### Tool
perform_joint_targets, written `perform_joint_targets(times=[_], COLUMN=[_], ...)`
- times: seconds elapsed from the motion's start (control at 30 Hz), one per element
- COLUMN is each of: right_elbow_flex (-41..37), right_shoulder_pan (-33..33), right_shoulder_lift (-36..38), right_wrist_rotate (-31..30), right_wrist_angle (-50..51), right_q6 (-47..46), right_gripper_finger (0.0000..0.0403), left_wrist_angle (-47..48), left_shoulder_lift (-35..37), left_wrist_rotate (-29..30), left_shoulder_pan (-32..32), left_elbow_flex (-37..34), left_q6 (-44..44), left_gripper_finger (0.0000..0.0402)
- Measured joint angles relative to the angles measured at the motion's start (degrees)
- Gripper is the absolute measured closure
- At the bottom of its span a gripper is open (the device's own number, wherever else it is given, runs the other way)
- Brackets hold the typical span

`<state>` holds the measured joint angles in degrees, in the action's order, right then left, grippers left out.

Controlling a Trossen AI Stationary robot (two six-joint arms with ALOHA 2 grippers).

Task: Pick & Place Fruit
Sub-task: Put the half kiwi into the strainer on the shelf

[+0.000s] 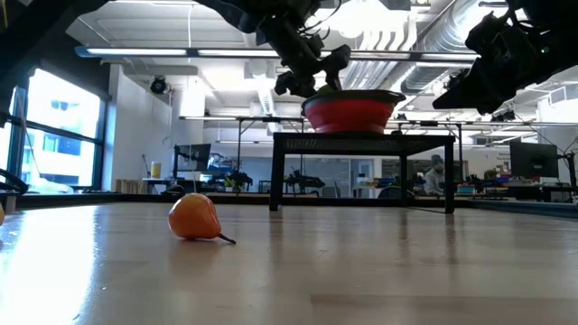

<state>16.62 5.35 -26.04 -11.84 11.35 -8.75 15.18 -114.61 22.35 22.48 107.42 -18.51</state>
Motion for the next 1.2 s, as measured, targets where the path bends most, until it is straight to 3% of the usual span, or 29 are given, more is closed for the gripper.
perform_joint_targets(times=[1.2], right_elbow_flex=[0.00], right_shoulder_pan=[-0.01], right_shoulder_lift=[0.00], right_wrist_rotate=[0.41], right_wrist_angle=[0.02], right_q6=[1.55], right_gripper_finger=[0.0398], left_wrist_angle=[-1.97], left_shoulder_lift=[-1.12], left_wrist_rotate=[-0.97], left_shoulder_pan=[0.72], left_elbow_flex=[0.10], left_q6=[-2.81], left_gripper_finger=[0.0144])
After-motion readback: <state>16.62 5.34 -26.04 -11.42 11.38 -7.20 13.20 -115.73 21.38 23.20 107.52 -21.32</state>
